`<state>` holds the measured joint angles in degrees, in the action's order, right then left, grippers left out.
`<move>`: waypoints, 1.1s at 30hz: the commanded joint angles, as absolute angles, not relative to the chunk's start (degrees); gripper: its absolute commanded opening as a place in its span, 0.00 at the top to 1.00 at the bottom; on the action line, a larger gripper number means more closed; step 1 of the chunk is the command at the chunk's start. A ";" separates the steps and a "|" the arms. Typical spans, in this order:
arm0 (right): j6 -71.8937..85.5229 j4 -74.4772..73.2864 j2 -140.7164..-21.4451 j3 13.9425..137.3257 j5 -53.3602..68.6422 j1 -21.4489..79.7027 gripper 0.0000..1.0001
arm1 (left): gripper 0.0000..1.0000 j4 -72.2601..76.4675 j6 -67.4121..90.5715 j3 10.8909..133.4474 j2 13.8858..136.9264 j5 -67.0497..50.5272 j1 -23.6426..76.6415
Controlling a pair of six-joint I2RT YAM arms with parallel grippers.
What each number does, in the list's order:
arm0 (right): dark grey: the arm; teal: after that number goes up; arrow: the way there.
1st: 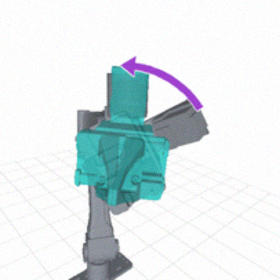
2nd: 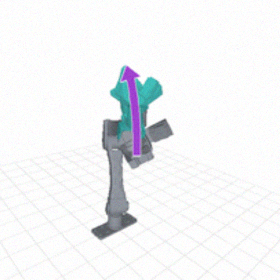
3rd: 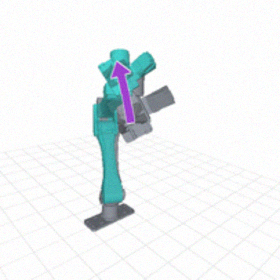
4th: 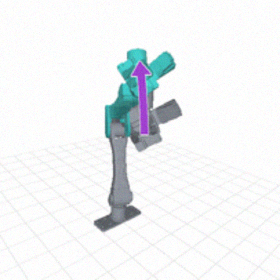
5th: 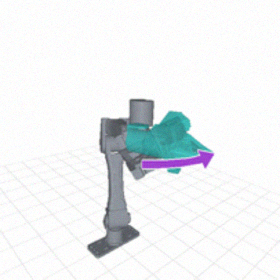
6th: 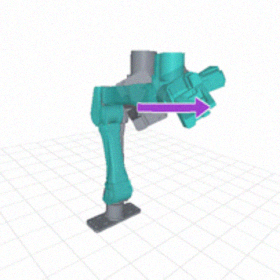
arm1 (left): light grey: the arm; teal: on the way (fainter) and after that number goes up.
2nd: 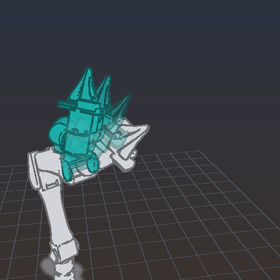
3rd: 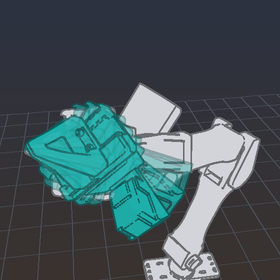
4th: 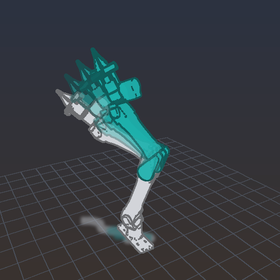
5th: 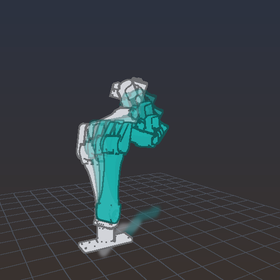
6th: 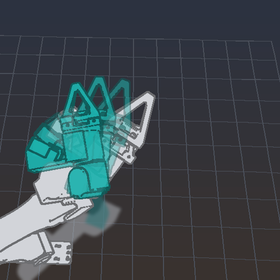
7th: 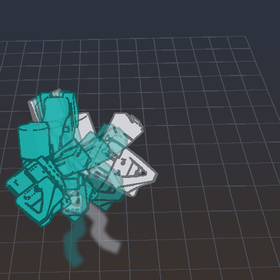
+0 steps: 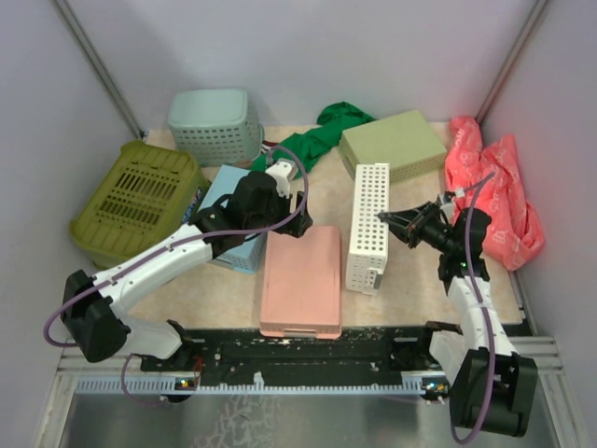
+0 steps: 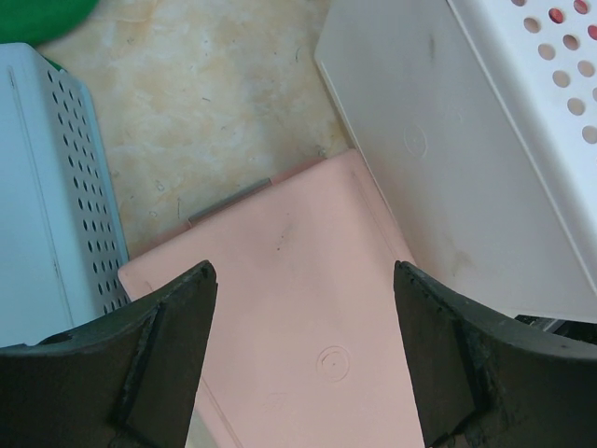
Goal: Turn the large container upside down
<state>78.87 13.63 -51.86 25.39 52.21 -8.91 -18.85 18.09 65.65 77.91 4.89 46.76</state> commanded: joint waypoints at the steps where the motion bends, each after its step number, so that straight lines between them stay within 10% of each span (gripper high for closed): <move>1: 74.53 11.19 -51.43 25.92 55.20 -12.20 1.00 | 0.18 -17.64 17.71 67.30 78.31 4.24 46.55; 14: 53.61 -13.83 -50.74 26.65 54.97 -22.35 0.90 | 0.18 -17.49 17.58 67.61 78.75 3.71 46.56; 25: 33.13 -42.28 -49.26 41.35 24.53 -24.06 0.56 | 0.18 -17.36 17.14 67.83 79.47 3.26 46.55; 33: 30.77 -47.71 -48.50 45.52 9.36 -24.03 0.51 | 0.18 -16.96 16.82 68.27 80.26 2.46 46.58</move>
